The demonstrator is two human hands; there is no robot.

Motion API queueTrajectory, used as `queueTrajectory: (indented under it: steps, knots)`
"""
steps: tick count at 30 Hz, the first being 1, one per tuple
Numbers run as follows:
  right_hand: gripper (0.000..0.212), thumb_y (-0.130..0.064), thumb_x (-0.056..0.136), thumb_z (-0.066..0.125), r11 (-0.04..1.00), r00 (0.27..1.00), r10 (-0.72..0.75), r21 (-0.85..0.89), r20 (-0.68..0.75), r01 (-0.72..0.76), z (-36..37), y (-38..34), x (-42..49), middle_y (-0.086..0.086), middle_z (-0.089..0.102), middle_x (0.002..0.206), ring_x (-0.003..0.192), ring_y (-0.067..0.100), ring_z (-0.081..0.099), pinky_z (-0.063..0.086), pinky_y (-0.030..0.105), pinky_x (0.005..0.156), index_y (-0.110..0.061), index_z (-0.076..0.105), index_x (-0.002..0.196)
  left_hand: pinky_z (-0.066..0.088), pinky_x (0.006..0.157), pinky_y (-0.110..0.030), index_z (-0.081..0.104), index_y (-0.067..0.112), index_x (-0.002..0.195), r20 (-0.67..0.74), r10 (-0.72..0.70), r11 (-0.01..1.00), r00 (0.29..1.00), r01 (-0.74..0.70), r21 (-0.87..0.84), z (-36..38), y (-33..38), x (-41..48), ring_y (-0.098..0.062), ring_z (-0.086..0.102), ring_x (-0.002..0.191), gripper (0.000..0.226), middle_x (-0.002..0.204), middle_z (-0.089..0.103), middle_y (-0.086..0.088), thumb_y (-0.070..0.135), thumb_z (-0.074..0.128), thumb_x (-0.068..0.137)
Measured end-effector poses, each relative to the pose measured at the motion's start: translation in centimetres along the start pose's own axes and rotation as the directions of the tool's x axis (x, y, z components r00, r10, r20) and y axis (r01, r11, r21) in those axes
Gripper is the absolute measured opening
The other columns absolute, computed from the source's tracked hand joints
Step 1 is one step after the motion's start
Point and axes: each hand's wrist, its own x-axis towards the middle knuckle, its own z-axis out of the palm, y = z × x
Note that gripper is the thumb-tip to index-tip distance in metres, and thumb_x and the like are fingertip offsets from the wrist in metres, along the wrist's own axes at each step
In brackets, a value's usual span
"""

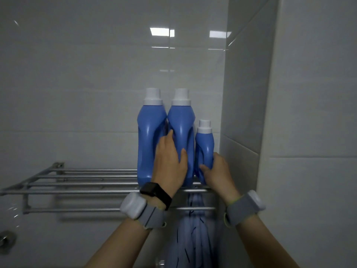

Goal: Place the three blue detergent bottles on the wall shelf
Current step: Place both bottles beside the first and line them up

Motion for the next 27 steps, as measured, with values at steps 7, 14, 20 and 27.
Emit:
queueTrajectory:
  steps: [7, 14, 20, 27]
  knots:
    - [0.022, -0.002, 0.084, 0.064, 0.998, 0.997, 0.055, 0.007, -0.051, -0.055, 0.8, -0.4, 1.5, 0.021, 0.066, 0.108, 0.101, 0.034, 0.063, 0.051, 0.038, 0.084, -0.002, 0.059, 0.105, 0.025, 0.096, -0.024, 0.040, 0.005, 0.129, -0.284, 0.047, 0.982, 0.958, 0.007, 0.188, -4.0, -2.1, 0.2, -0.030, 0.041, 0.112, 0.057, 0.125, 0.047, -0.018, 0.018, 0.064, 0.079]
    - [0.028, -0.010, 0.085, 0.067, 0.994, 0.994, 0.083, -0.071, -0.077, -0.088, 1.3, -0.2, 2.8, 0.021, 0.067, 0.111, 0.100, 0.034, 0.063, 0.047, 0.034, 0.080, -0.002, 0.059, 0.110, 0.026, 0.116, -0.044, 0.004, 0.015, 0.149, 0.052, -0.309, 0.933, 0.949, 0.314, -0.175, -3.7, -7.0, -1.0, -0.026, 0.024, 0.140, 0.098, 0.152, 0.020, -0.013, 0.028, 0.072, 0.080]
    - [0.045, -0.028, 0.094, 0.053, 0.990, 0.951, -0.107, 0.053, -0.290, 0.128, 1.7, -1.9, -0.6, 0.013, 0.048, 0.131, 0.117, 0.025, 0.051, 0.041, 0.030, 0.093, -0.011, 0.037, 0.132, 0.040, 0.098, -0.024, 0.009, 0.026, 0.145, 0.223, -0.248, 0.891, 0.943, 0.313, -0.328, -3.9, -8.4, -1.4, -0.009, 0.047, 0.118, 0.095, 0.137, 0.038, 0.006, 0.015, 0.075, 0.077]
    - [0.079, -0.040, 0.088, 0.060, 0.949, 0.958, -0.278, 0.172, 0.066, 0.264, 4.3, -4.1, -2.4, 0.002, 0.025, 0.155, 0.142, 0.017, 0.029, 0.028, 0.040, 0.118, -0.024, 0.014, 0.150, 0.042, 0.091, -0.006, 0.020, 0.043, 0.137, 0.264, -0.110, 0.911, 0.958, 0.204, -0.358, -4.2, -8.5, -0.7, 0.016, 0.047, 0.116, 0.089, 0.129, 0.044, 0.037, 0.009, 0.074, 0.075]
